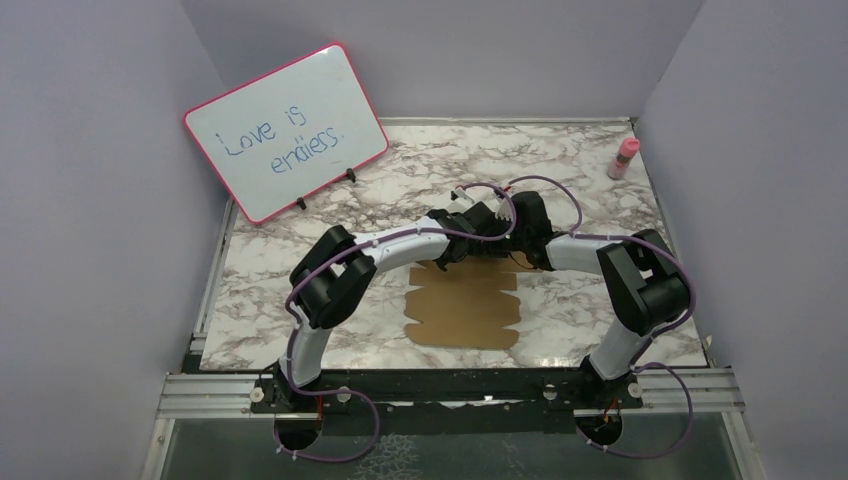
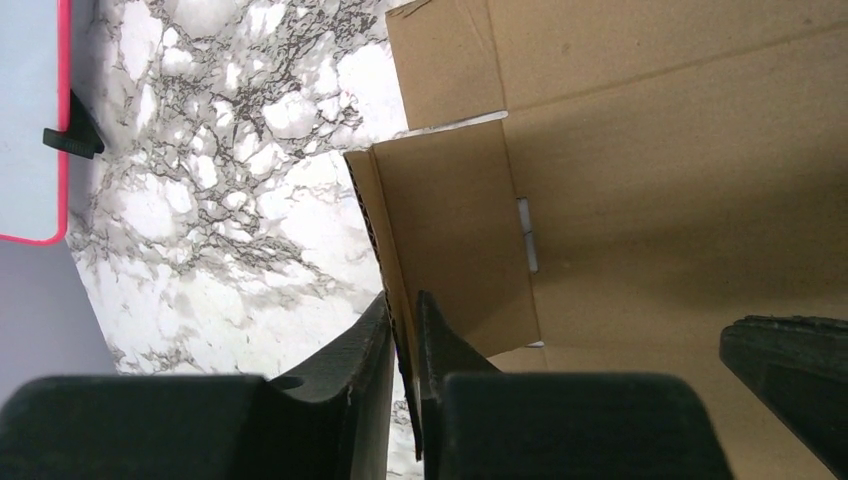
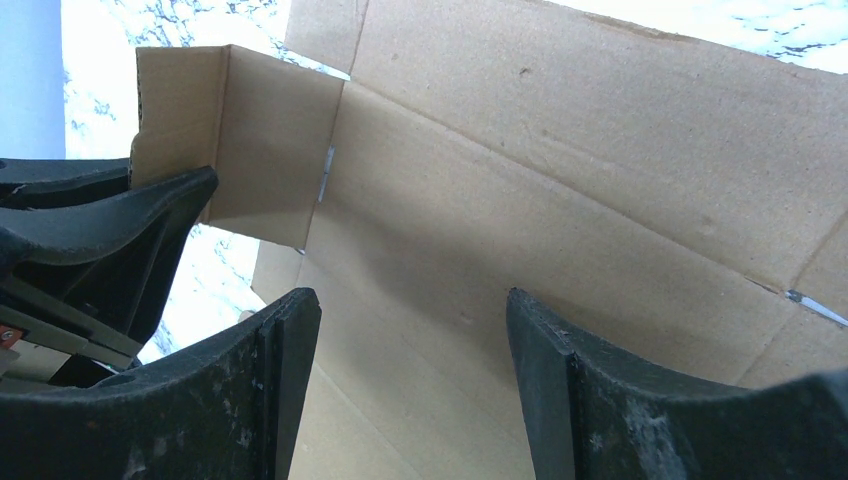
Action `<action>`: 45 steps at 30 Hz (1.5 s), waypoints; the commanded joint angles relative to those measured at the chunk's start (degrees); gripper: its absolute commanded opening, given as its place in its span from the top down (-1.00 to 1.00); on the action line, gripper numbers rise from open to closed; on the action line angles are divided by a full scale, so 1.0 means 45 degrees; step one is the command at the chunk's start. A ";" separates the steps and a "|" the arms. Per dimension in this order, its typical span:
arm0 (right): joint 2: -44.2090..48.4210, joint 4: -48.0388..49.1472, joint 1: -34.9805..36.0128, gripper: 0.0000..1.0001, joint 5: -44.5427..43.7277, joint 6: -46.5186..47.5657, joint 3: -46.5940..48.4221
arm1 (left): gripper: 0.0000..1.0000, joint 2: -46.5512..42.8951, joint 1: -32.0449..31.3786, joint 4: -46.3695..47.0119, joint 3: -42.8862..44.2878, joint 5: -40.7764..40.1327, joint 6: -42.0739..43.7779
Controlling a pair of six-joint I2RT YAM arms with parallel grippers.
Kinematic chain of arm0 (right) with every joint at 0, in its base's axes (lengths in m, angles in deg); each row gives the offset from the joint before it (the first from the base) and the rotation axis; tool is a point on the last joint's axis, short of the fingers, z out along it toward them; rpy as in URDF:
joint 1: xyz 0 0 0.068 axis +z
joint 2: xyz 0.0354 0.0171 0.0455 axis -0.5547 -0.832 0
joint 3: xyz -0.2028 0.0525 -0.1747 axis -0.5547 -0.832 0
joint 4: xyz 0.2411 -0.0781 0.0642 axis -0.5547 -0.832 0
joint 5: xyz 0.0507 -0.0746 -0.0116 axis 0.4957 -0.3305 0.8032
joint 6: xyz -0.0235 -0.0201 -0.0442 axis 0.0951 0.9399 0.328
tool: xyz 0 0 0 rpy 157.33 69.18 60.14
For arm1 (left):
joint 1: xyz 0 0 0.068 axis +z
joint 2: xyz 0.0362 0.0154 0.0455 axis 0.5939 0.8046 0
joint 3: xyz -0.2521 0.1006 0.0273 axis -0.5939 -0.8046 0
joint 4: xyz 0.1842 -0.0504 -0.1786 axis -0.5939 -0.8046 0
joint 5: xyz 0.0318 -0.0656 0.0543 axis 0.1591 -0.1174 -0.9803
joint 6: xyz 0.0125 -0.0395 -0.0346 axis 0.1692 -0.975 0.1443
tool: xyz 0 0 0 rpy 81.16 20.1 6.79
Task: Fold the paper box
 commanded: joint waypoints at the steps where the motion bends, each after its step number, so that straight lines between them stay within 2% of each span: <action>1: 0.0144 -0.0436 0.0133 -0.48 -0.0344 0.0191 0.0077 | 0.66 -0.0491 -0.0199 -0.0130 0.0054 -0.0277 -0.0183; 5: 0.0560 -0.0794 0.0125 -0.49 -0.0433 0.0334 0.0279 | 0.43 -0.0911 -0.0082 -0.0111 -0.0204 -0.0367 -0.0345; 11: 0.1131 -0.1093 0.0128 -0.49 -0.0392 0.0340 0.0463 | 0.24 -0.1821 0.0273 0.0065 -0.0728 -0.0228 -0.0574; 13: 0.1228 -0.1176 0.0126 -0.49 -0.0367 0.0354 0.0483 | 0.03 -0.2277 0.0447 0.0300 -0.1062 0.0083 -0.0647; 20: 0.1482 -0.1116 0.0141 -0.50 -0.0127 0.0495 0.0123 | -0.35 -0.4498 0.1463 0.1791 -0.2995 0.2434 -0.0946; 24: 0.1483 -0.0738 0.0213 -0.50 0.0230 0.0420 -0.0232 | -0.50 -0.5939 0.2298 0.2876 -0.4608 0.4578 -0.1397; 31: 0.1160 0.0244 0.0523 -0.50 0.0474 0.0119 -0.0905 | -0.59 -0.7954 0.3867 0.5428 -0.7796 0.8568 -0.2785; 38: 0.0352 0.1288 0.0879 -0.50 0.0440 -0.0168 -0.1057 | -0.60 -0.8085 0.4857 0.8342 -0.9948 1.2004 -0.4264; 45: -0.0343 0.1992 0.1238 -0.50 -0.0307 -0.0683 -0.0821 | -0.60 -0.7415 0.5183 0.9562 -1.0579 1.2626 -0.4979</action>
